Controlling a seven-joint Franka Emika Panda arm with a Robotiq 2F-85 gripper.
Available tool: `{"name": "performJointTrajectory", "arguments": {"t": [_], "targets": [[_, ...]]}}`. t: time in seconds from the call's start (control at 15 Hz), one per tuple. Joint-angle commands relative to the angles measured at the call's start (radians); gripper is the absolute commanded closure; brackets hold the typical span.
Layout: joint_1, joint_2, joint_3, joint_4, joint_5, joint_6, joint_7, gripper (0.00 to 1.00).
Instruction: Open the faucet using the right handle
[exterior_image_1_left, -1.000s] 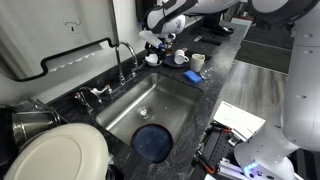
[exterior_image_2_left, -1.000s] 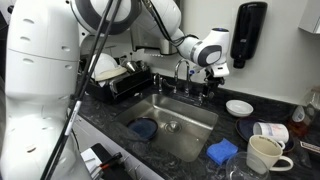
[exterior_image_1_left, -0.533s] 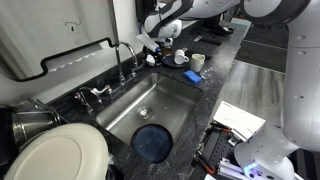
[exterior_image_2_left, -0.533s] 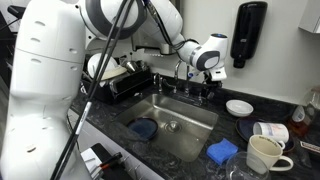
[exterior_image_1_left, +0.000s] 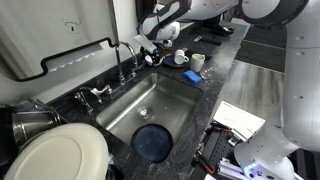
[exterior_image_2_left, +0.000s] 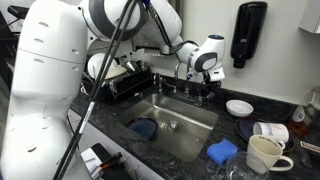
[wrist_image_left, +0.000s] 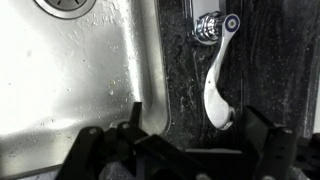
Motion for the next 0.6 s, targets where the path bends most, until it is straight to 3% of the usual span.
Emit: {"name": "performJointTrajectory", "arguments": {"t": [0.0,0.33,0.4,0.53], "targets": [[0.012,0.052,-0.007,0.028,-0.003,0.002,0.001,0.00],[0.027,0.078,-0.023,0.045,-0.024,0.000,0.028,0.00],[0.032,0.079,-0.029,0.045,-0.031,0.003,0.037,0.25],[0.041,0.075,-0.040,0.044,-0.046,0.004,0.057,0.33]]}}
